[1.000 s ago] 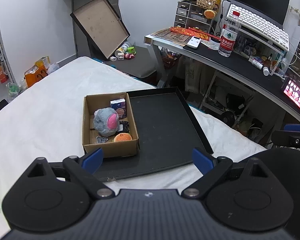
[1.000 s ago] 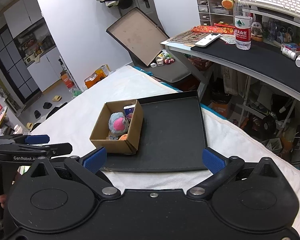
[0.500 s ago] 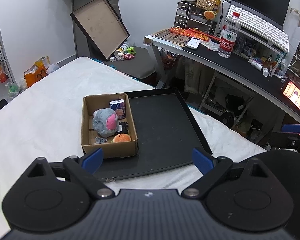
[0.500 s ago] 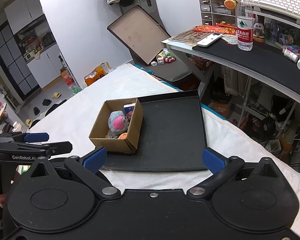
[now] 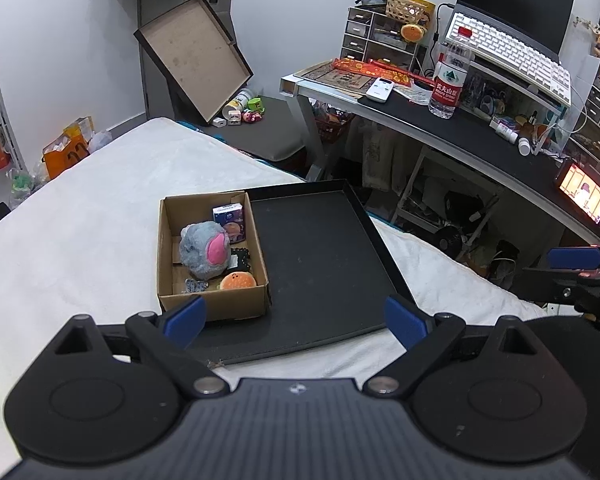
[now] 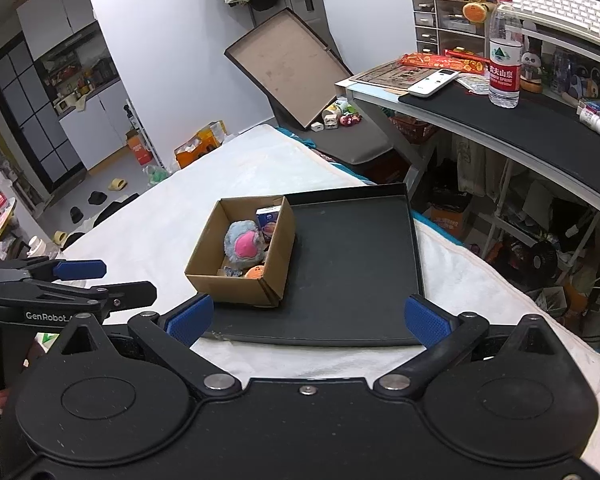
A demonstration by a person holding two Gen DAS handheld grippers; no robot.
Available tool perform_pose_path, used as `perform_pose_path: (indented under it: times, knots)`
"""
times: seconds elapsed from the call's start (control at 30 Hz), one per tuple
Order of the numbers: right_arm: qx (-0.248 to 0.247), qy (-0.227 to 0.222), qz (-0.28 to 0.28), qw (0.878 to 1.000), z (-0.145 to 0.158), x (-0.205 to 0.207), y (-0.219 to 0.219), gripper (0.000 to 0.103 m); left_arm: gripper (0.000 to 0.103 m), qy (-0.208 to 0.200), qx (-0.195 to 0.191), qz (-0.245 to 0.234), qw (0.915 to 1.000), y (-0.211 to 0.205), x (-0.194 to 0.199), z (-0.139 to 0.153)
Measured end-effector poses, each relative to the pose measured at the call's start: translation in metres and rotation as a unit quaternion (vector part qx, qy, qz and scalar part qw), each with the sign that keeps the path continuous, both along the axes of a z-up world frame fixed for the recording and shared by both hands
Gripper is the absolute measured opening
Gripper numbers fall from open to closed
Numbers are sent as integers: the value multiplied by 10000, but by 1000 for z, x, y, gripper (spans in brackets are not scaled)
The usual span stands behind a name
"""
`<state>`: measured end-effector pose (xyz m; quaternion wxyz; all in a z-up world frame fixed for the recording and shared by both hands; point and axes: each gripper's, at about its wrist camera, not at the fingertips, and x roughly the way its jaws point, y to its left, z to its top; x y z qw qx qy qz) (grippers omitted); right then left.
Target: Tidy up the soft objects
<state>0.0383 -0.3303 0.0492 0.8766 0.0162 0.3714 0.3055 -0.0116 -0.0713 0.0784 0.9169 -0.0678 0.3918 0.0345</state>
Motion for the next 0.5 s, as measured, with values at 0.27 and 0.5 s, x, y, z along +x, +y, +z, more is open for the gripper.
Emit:
perform_pose_path:
  times: [0.27, 0.5]
  knots:
    - [7, -79, 48, 10000, 2, -5, 4, 103, 95, -17, 16, -30, 10000, -2, 1, 2]
    - [60, -20, 24, 10000, 1, -4, 7, 103, 95, -53, -26, -3, 10000, 1, -2, 2]
